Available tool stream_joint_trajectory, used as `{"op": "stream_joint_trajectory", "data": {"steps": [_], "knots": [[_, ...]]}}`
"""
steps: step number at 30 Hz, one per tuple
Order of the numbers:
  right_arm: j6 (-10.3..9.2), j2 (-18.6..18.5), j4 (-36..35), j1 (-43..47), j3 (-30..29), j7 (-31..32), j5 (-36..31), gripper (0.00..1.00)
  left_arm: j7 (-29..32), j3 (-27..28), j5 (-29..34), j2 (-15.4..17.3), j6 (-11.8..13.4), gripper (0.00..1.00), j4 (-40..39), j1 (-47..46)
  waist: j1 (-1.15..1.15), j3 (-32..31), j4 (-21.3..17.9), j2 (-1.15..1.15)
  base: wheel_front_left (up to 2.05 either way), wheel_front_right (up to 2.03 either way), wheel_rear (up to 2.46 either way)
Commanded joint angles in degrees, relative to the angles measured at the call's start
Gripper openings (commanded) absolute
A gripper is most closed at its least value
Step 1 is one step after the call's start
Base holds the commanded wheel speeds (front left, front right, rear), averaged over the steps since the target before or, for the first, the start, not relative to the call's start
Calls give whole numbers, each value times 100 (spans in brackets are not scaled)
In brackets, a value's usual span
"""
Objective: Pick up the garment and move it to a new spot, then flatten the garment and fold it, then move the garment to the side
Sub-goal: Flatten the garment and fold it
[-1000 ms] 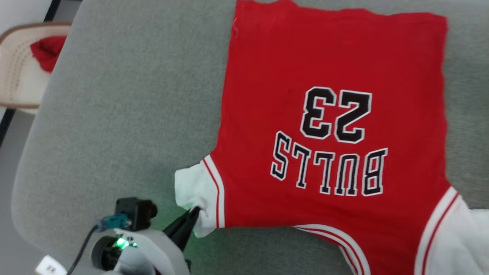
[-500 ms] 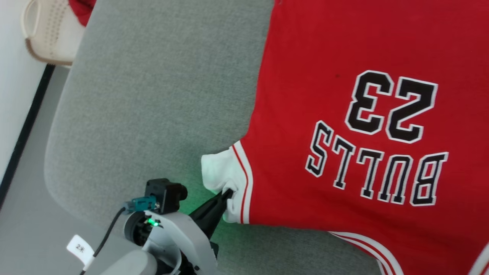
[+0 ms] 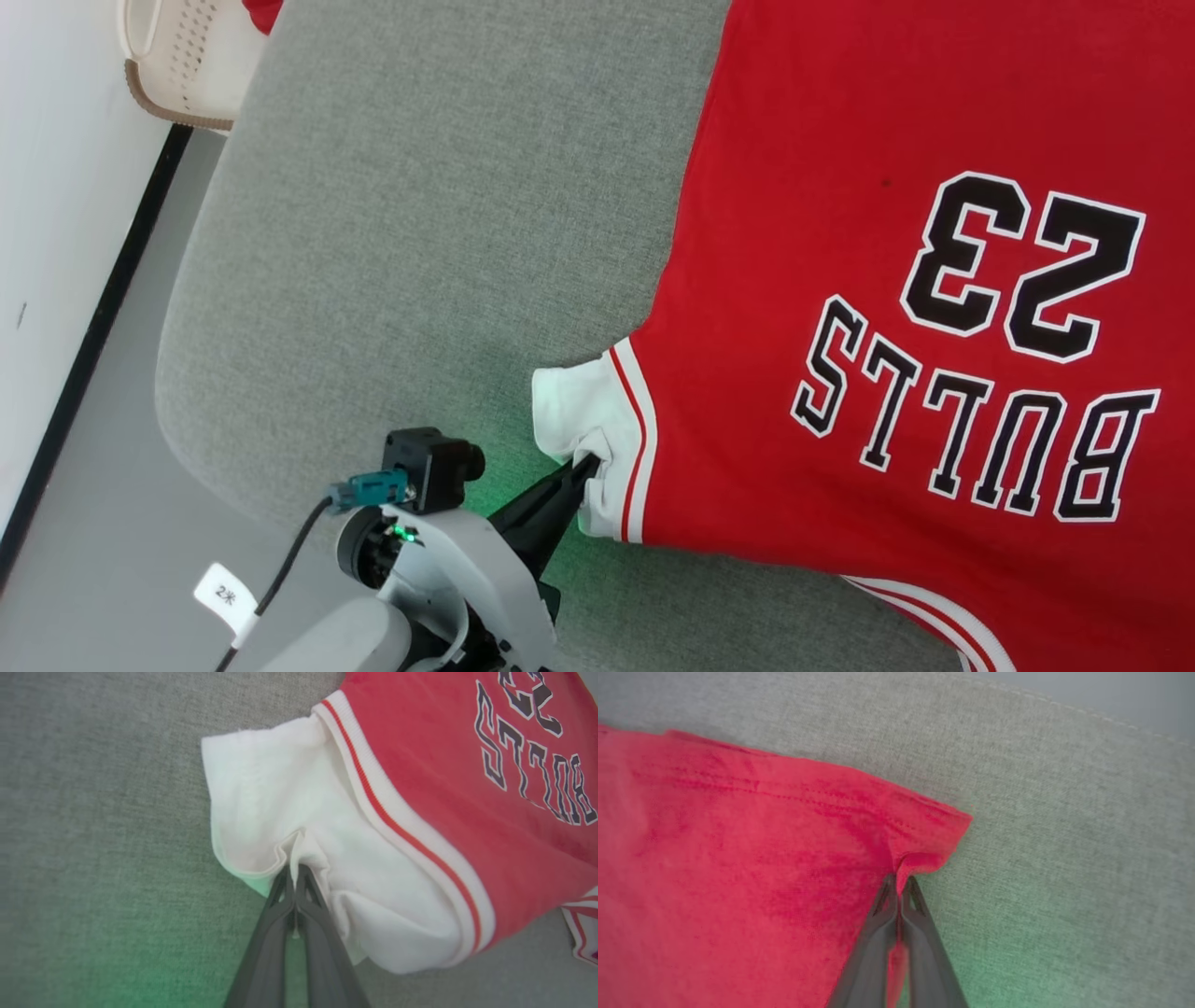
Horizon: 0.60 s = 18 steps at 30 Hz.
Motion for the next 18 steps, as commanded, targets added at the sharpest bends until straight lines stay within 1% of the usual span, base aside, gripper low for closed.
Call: {"op": "stream_joint_trajectory", "data": {"steps": [1,6,11,15,18], "knots": [[-3,124,144,322,28,63,-18,0,48,-1,-36,88,79,0,239,117,0,-46,-27,0,0,0,0],[-4,79,-6,333,104,0,46,0,9,46,-72,128,104,0,279,156,0,-174,-134,0,0,0,0],[-4,-34,-123,373,192,-107,288,0,-24,86,-72,189,126,0,286,189,0,-344,-309,0,0,0,0],[-4,-135,-297,515,370,-106,657,0,-35,140,-105,287,182,0,260,256,0,-520,-499,0,0,0,0],[-4,-243,-526,781,540,-98,1007,0,-27,182,-123,376,227,0,201,324,0,-653,-666,0,0,0,0]]}}
